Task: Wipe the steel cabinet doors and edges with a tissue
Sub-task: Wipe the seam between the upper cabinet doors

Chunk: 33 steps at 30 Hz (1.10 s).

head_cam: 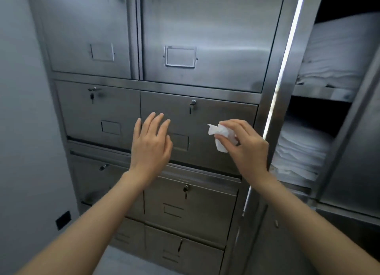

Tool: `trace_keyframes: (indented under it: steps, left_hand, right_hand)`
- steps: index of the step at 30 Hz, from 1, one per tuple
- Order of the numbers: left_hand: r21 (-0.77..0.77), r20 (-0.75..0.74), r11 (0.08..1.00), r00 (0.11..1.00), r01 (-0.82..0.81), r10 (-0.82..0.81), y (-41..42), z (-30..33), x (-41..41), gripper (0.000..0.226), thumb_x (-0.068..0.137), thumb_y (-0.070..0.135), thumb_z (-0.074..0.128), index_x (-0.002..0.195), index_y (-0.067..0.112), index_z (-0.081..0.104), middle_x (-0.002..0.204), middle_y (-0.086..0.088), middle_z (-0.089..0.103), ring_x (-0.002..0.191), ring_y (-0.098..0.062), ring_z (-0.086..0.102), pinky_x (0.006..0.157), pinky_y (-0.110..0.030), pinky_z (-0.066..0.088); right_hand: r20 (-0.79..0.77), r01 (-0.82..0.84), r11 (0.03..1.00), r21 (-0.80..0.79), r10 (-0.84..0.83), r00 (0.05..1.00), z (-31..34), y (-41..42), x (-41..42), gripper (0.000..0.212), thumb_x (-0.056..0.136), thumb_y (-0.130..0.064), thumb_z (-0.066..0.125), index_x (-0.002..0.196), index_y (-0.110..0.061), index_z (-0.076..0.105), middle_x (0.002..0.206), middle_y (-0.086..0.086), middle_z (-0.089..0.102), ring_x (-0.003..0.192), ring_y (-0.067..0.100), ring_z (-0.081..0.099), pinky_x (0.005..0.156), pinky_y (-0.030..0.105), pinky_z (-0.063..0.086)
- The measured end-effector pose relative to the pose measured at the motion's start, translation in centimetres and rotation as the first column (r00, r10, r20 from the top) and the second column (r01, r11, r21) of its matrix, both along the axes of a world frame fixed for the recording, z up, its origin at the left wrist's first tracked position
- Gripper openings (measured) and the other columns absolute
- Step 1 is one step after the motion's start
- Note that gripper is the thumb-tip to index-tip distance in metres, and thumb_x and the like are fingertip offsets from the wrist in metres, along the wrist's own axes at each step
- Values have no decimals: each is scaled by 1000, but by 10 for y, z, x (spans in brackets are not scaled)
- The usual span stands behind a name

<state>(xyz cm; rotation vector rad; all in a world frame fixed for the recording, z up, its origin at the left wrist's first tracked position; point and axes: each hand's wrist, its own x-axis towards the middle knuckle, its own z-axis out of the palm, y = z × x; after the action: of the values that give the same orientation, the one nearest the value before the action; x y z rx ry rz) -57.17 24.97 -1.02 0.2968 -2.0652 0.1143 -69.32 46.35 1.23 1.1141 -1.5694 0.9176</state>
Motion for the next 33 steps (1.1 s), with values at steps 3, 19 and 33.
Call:
trace_keyframes:
  steps: [3, 19, 33]
  left_hand:
    - [-68, -92, 998, 996, 2, -8, -55, 45, 10, 48, 93, 24, 36, 129, 3, 60, 138, -17, 56, 135, -33, 45, 115, -54, 26]
    - [-202, -309, 978, 951, -44, -21, -268, 216, -40, 50, 90, 27, 36, 130, 6, 57, 139, -16, 55, 133, -33, 44, 111, -57, 34]
    - [-228, -323, 974, 943, 3, -78, -411, 275, -198, 48, 89, 26, 36, 128, 7, 56, 134, -17, 58, 126, -35, 55, 107, -54, 39]
  right_hand:
    - [-51, 21, 999, -36, -23, 998, 44, -56, 9, 29, 88, -33, 74, 111, -15, 72, 108, -1, 71, 79, 16, 68, 58, 20, 50]
    - [-362, 6, 972, -236, -94, 928, 207, -292, -61, 28, 85, -37, 74, 106, -21, 64, 95, -1, 71, 54, 26, 65, 40, 30, 47]
    - [-562, 128, 931, -341, -311, 767, 315, -438, -172, 37, 79, -26, 84, 100, -17, 55, 85, 0, 69, 50, 19, 59, 40, 19, 32]
